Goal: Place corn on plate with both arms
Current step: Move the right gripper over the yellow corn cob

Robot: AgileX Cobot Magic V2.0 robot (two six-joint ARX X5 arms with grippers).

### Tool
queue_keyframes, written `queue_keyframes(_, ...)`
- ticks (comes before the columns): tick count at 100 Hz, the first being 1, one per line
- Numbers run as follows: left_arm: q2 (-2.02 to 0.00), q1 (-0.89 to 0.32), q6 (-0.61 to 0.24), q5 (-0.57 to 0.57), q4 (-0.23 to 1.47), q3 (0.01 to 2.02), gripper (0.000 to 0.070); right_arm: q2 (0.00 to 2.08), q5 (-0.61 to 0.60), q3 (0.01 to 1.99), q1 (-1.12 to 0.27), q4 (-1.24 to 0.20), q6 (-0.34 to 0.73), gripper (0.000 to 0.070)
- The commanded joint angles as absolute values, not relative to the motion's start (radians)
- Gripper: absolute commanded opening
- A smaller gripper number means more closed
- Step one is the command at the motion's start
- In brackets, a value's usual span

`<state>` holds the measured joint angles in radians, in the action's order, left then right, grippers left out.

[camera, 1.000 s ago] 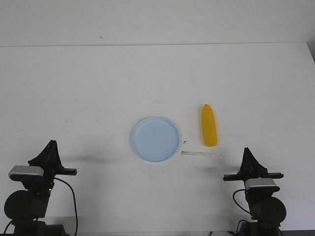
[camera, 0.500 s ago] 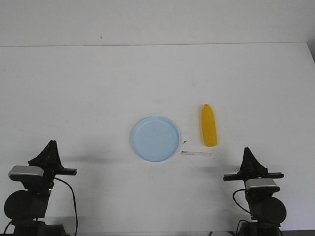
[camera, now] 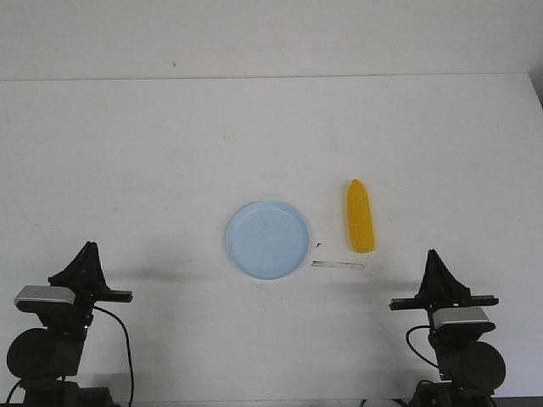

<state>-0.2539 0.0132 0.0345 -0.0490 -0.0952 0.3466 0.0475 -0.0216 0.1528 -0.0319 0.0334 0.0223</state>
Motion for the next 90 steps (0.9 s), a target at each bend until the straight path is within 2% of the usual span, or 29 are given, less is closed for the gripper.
queue_keyframes(1,-0.253,0.015,0.037,-0.047,-0.105,0.353,0.0001,0.083,-0.011,0.22,-0.037,-0.002,-0.068,0.0004)
queue_keyframes(11,-0.253,0.015,0.037,-0.047,-0.105,0.353,0.0001,0.169,0.003,0.306,-0.044,-0.056,-0.107,0.0004)
queue_keyframes(41,-0.253,0.015,0.037,-0.048,-0.105,0.353,0.0001,0.523,0.012,0.451,-0.102,-0.056,-0.089,0.0004)
queue_keyframes(58,-0.253,0.015,0.037,-0.047,-0.105,0.353,0.0001,0.742,0.081,0.542,-0.173,-0.063,0.004,0.0004)
queue_keyframes(73,-0.253,0.015,0.037,-0.047,-0.105,0.353,0.0001,0.916,0.088,0.646,-0.237,-0.09,0.118,0.0004)
queue_keyframes(81,-0.253,0.015,0.037,-0.048,-0.105,0.353,0.0001,1.003,0.115,0.723,-0.26,-0.167,0.16,0.0004)
queue_keyframes(90,-0.253,0.015,0.037,-0.048,-0.105,0.353,0.0001,1.106,0.189,0.836,-0.272,-0.315,0.2,0.0004)
